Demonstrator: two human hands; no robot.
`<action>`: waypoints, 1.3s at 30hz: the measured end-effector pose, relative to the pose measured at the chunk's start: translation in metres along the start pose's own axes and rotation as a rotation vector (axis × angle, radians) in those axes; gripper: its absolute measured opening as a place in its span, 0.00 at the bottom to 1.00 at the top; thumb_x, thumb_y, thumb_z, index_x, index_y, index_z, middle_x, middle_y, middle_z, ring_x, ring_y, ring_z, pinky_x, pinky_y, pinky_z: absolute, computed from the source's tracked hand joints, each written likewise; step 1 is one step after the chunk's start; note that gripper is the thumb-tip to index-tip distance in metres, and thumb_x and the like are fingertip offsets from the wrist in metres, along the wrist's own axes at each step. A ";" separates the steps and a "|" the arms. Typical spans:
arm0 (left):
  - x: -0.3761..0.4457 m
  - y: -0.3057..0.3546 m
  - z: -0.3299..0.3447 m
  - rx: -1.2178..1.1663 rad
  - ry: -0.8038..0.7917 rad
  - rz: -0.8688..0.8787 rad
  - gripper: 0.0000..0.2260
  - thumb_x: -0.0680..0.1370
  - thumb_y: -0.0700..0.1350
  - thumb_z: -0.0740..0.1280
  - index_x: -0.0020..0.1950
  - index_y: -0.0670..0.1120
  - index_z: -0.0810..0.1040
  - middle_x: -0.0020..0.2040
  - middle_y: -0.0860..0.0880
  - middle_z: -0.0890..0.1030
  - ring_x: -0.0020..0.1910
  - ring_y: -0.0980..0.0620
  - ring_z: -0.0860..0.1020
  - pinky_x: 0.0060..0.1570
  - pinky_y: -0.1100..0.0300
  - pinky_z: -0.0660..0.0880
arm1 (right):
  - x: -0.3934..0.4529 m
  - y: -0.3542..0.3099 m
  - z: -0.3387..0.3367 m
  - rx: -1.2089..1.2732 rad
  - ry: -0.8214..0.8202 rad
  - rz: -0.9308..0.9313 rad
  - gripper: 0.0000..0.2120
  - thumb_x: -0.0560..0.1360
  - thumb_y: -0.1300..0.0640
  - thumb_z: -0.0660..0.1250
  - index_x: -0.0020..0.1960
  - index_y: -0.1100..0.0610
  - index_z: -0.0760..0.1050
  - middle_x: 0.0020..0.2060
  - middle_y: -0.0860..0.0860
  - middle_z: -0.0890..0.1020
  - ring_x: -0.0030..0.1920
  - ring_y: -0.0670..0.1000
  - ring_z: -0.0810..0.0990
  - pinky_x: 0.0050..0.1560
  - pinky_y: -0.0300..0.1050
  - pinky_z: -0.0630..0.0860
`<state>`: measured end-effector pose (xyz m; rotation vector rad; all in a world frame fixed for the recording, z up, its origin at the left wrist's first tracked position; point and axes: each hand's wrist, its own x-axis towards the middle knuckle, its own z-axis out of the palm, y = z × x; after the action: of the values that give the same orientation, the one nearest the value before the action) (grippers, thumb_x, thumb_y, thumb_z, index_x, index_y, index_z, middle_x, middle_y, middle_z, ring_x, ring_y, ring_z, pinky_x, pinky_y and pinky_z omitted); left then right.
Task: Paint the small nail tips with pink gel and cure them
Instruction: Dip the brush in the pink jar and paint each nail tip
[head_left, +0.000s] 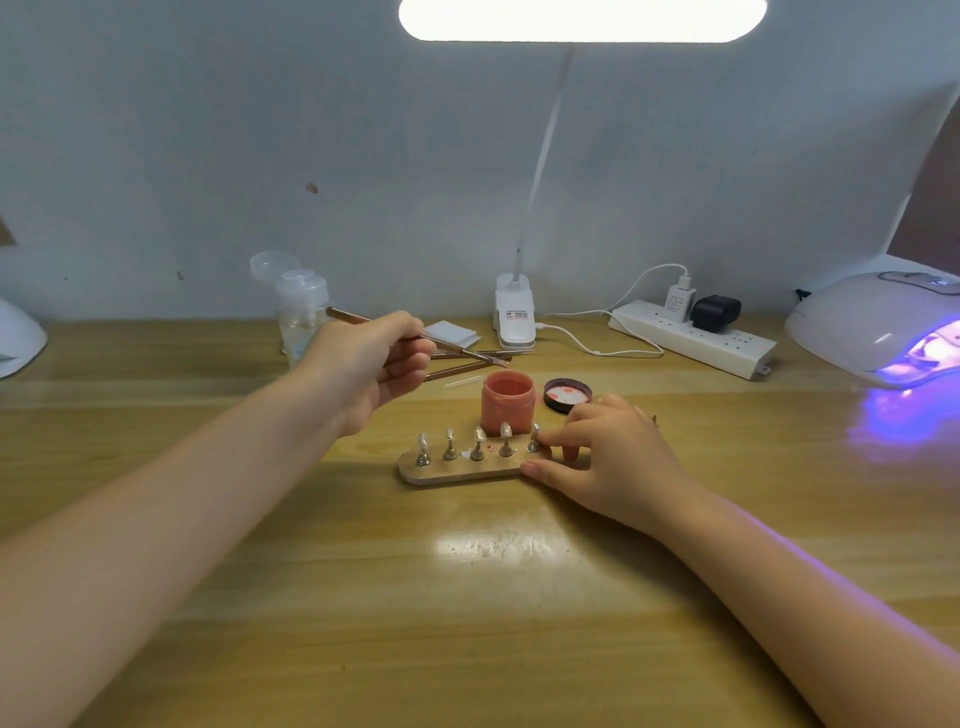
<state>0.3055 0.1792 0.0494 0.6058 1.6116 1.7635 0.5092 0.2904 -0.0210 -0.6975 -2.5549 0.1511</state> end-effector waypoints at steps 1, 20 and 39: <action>-0.001 -0.002 -0.001 0.003 0.002 -0.004 0.07 0.77 0.40 0.67 0.40 0.40 0.79 0.27 0.50 0.80 0.24 0.58 0.77 0.26 0.66 0.75 | -0.001 0.000 -0.001 0.008 0.004 -0.008 0.21 0.70 0.33 0.65 0.55 0.44 0.82 0.39 0.41 0.78 0.48 0.46 0.70 0.47 0.42 0.63; -0.022 -0.023 -0.021 -0.221 -0.040 0.010 0.14 0.80 0.41 0.56 0.50 0.38 0.81 0.32 0.46 0.81 0.29 0.54 0.80 0.29 0.63 0.78 | -0.005 -0.010 -0.002 -0.024 0.101 -0.034 0.09 0.76 0.47 0.67 0.49 0.48 0.84 0.39 0.45 0.82 0.44 0.48 0.70 0.41 0.41 0.64; -0.081 -0.067 -0.005 0.393 -0.266 0.847 0.10 0.75 0.47 0.63 0.55 0.50 0.79 0.46 0.54 0.84 0.48 0.57 0.83 0.48 0.65 0.78 | -0.011 -0.031 -0.003 0.569 0.366 0.145 0.06 0.72 0.63 0.73 0.47 0.57 0.83 0.38 0.49 0.84 0.39 0.46 0.82 0.44 0.45 0.80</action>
<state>0.3672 0.1176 -0.0099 1.8375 1.6288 1.7806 0.5047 0.2583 -0.0157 -0.6120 -1.9720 0.6990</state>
